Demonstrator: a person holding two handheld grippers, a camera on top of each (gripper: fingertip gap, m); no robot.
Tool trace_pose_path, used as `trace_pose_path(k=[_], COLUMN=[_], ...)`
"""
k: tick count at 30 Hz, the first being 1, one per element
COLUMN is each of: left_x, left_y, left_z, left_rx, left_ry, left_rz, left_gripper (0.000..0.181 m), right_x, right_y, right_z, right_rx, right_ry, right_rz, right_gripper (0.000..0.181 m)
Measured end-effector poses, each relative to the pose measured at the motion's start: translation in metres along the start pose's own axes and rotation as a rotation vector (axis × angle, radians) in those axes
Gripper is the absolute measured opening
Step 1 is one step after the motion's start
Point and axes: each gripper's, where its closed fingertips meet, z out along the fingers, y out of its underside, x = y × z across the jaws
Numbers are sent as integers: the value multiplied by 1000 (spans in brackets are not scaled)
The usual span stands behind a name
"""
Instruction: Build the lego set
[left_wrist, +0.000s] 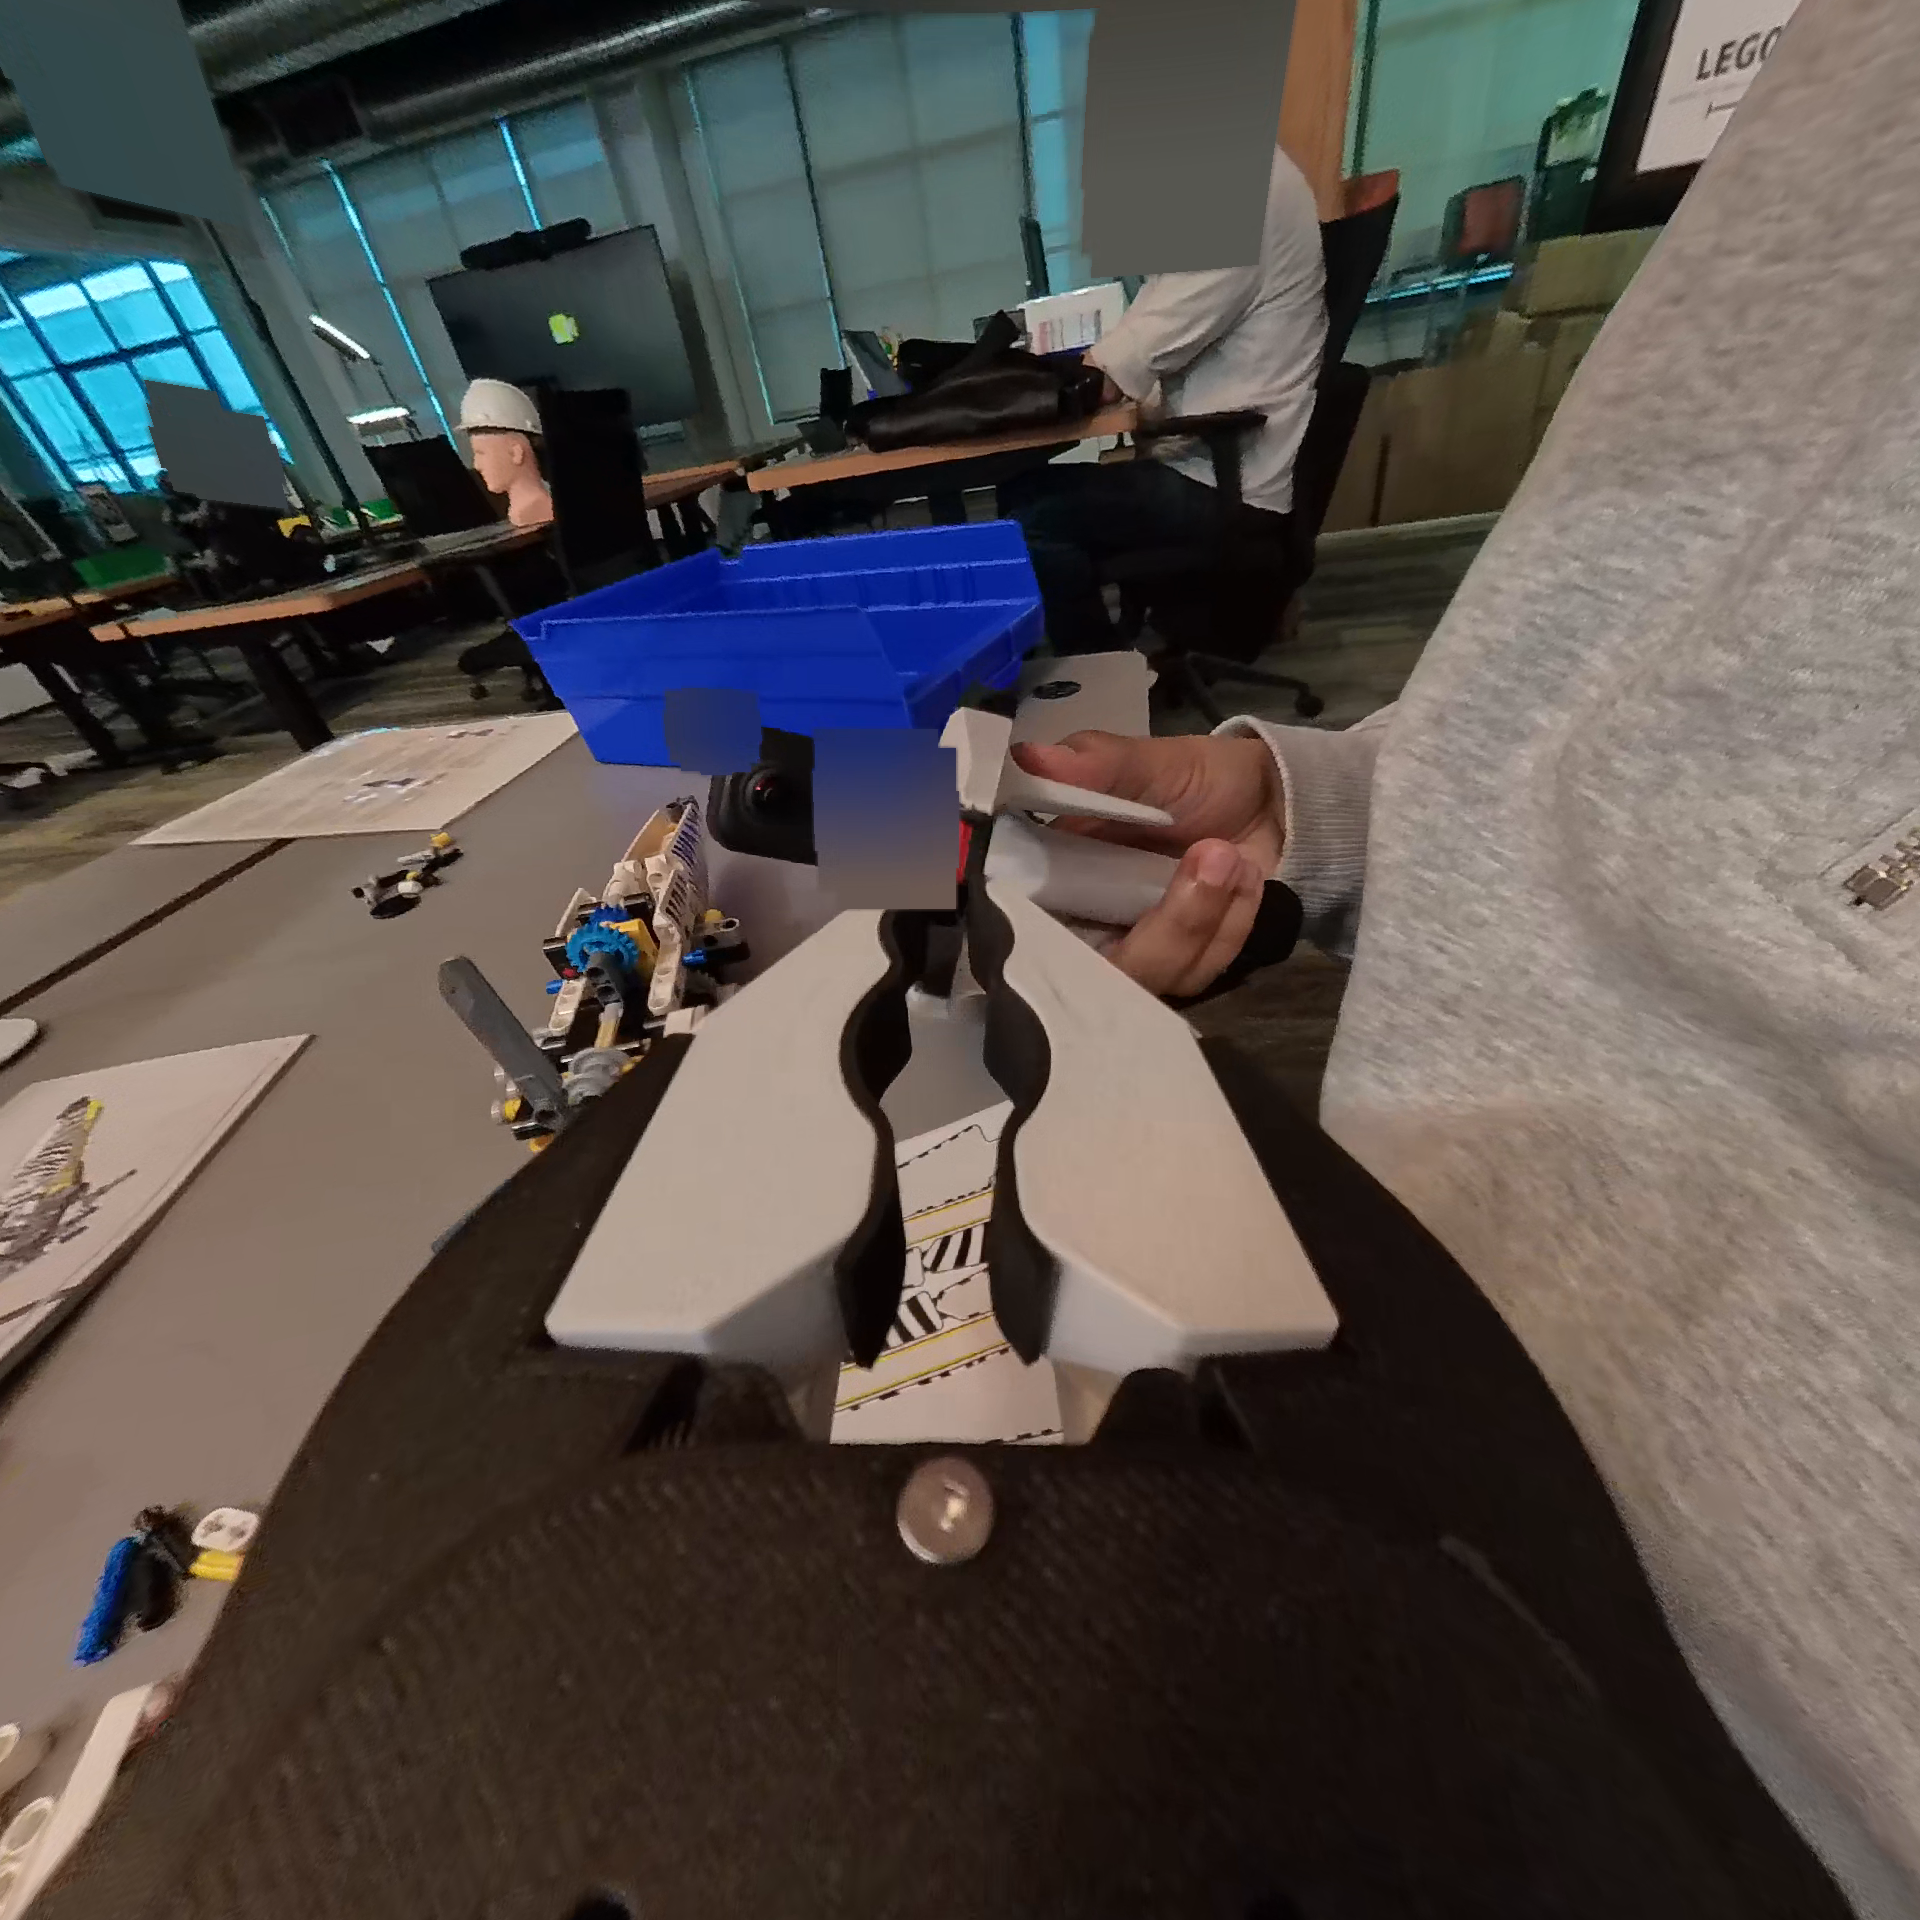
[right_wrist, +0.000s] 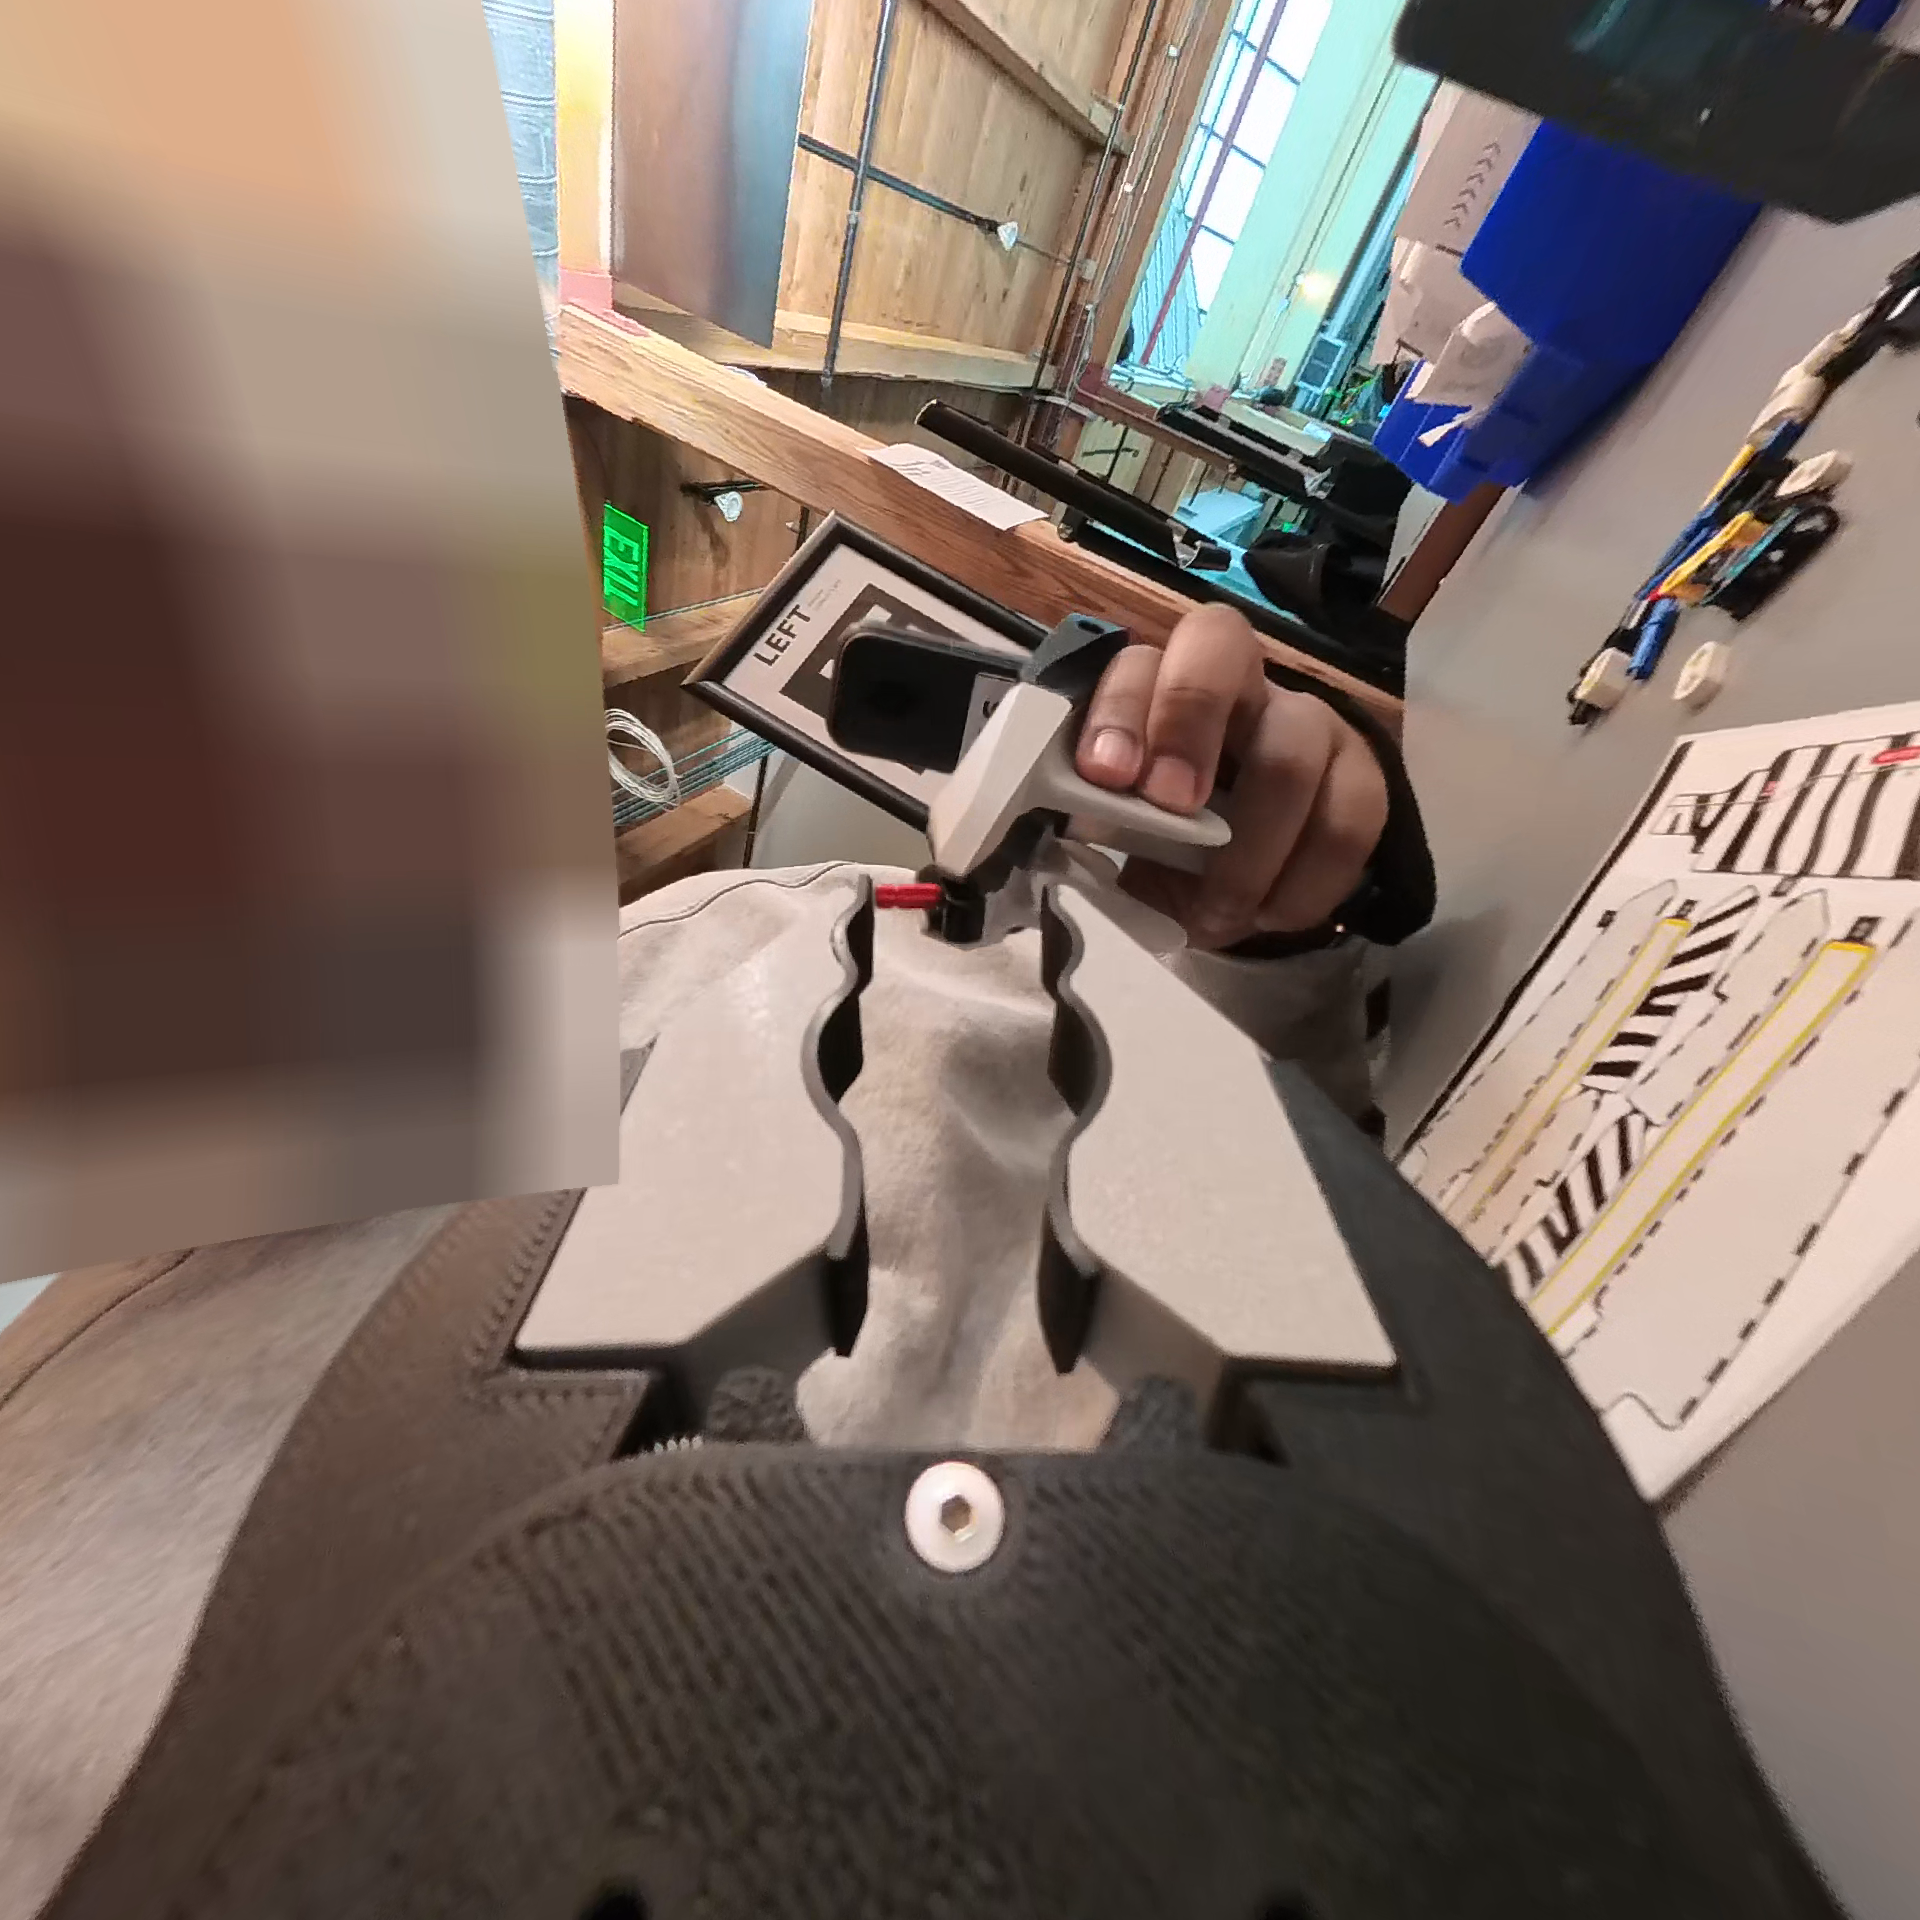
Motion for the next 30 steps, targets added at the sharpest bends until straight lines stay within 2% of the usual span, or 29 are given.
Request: trace_pose_path(k=[4,15,21,26,30], left_x=[0,5,0,-1,-3], left_y=[3,2,1,4,2], left_z=[0,4,1,1,-1], left_rx=[-34,-64,-53,-71,-62], left_ry=[-29,-55,-71,-86,-89], left_rz=[69,161,158,180,167], left_gripper=[5,5,5,6,6], right_x=[-4,-6,-6,-2,-4], right_y=[-1,-2,-8,-3,-6], right_z=[0,-2,-4,0,-2], right_rx=[4,4,40,7,26], right_ry=[-21,-20,-20,12,7], right_rz=[-22,-65,-69,-70,-91], right_gripper=[18,16,19,22,19])
